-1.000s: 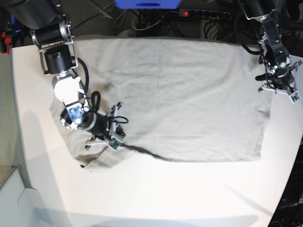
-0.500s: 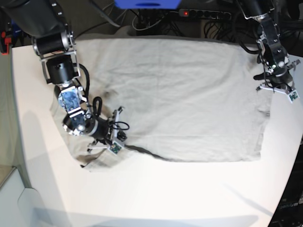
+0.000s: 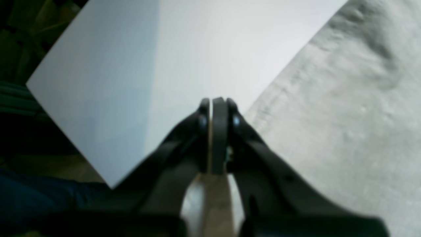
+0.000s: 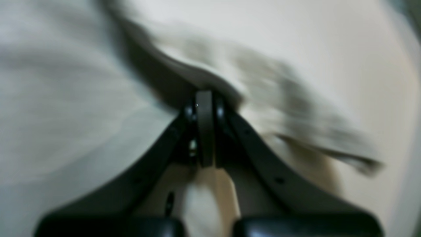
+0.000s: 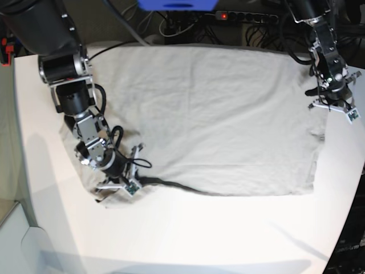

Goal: Layout the t-shirt on the table in an organized manner, then fold the t-shirt properly

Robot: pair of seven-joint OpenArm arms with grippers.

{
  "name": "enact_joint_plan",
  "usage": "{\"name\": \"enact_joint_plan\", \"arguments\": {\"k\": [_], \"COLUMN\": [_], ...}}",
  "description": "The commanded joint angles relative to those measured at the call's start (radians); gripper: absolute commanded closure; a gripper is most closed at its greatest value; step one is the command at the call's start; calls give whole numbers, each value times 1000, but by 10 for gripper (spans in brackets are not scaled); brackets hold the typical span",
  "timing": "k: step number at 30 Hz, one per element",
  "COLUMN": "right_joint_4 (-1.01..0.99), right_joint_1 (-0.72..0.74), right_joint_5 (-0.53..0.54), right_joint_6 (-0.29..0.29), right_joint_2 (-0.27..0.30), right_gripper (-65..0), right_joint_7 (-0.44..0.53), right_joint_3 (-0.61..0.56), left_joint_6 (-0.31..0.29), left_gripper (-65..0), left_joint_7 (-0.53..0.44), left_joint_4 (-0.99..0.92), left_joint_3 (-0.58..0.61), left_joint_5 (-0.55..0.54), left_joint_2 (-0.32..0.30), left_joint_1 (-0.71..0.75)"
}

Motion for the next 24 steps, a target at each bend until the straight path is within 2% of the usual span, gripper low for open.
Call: {"name": "enact_joint_plan", "arguments": {"k": [1,3,6,8,11,17,24], "right_joint_4": [15,15,15,15,15,31,169], "right_joint_1": [35,52,57,57,54,17,-86], "right_joint_5": [10,5,-70,-124,-136,-136,-136], "right_joint_6": [-82,-266,-474,-522,-508,-346,-214], "right_joint_2": [6,6,8,8,4,14,84], "right_gripper": [-3,-3,-3,-3,-4,-4,-4], "right_joint_7": [40,81,144,189,199,199,198], "right_joint_3": [2,-1,-44,-64,-68,-59,-58], "left_joint_6": [8,8,8,8,8,8,8], "left_gripper": [-13,-13,-13,-13,-13,-13,-13], "left_joint_7": [-20,-20,-20,-20,-20,-20,-20], "left_joint_4": [17,15,17,17,17,17,17], "left_joint_3": [-3,-3,-3,-3,-3,-3,-3], "left_joint_5": [7,7,7,7,7,7,7], "left_joint_2": [-13,-13,-13,-13,-13,-16,-15], "left_joint_1": [-8,-8,-8,-8,-8,-8,-8]}}
